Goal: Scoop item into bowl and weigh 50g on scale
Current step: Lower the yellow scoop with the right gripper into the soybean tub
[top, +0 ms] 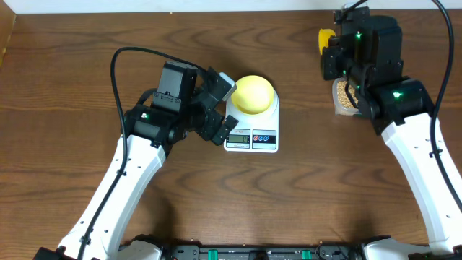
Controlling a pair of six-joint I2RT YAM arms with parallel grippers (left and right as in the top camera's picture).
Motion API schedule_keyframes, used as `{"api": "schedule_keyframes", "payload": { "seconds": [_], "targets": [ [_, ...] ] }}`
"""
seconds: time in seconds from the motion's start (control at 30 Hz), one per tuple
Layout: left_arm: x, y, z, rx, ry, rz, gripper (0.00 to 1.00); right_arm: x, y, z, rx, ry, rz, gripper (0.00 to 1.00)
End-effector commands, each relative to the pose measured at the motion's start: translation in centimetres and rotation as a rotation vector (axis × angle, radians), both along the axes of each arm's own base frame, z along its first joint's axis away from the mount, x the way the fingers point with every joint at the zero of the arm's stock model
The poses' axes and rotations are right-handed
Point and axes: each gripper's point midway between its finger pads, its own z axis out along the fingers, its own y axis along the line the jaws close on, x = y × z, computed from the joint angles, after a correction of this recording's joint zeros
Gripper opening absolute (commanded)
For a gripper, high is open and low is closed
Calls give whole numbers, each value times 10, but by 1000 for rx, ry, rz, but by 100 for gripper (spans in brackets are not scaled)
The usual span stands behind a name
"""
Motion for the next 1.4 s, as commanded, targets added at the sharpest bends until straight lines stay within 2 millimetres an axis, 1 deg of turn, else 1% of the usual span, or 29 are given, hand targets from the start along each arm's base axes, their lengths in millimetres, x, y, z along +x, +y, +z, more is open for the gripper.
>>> {"api": "schedule_keyframes", "payload": {
  "seconds": [0.0,0.3,0.47,0.7,0.83,0.97,1.23,1.37],
  "targets": [
    [-3,0,3,-1,-16,-25,98,3,-10,6,-18,-17,-21,1],
    [-3,0,3,-1,-15,-25,98,4,-20,4,-35,-6,-35,1],
    [-3,0,3,-1,-15,-25,98,2,-22,5,-63,-2,-21,1],
    [-3,0,3,-2,-15,-25,98,3,-30,6,-57,1,-35,1],
    [-3,0,3,-2,-15,-24,98,3,-23,8,-32,-3,-1,1],
    [-3,0,3,-15,-1,-1,98,2,-23,6,-22,8,-2,1],
    [-3,0,3,-14,-1,-1,98,-1,-34,0,-45,36,-20,1],
    [-3,0,3,-14,-1,-1,98,-4,-46,-4,-77,62,-26,1]
  ]
}}
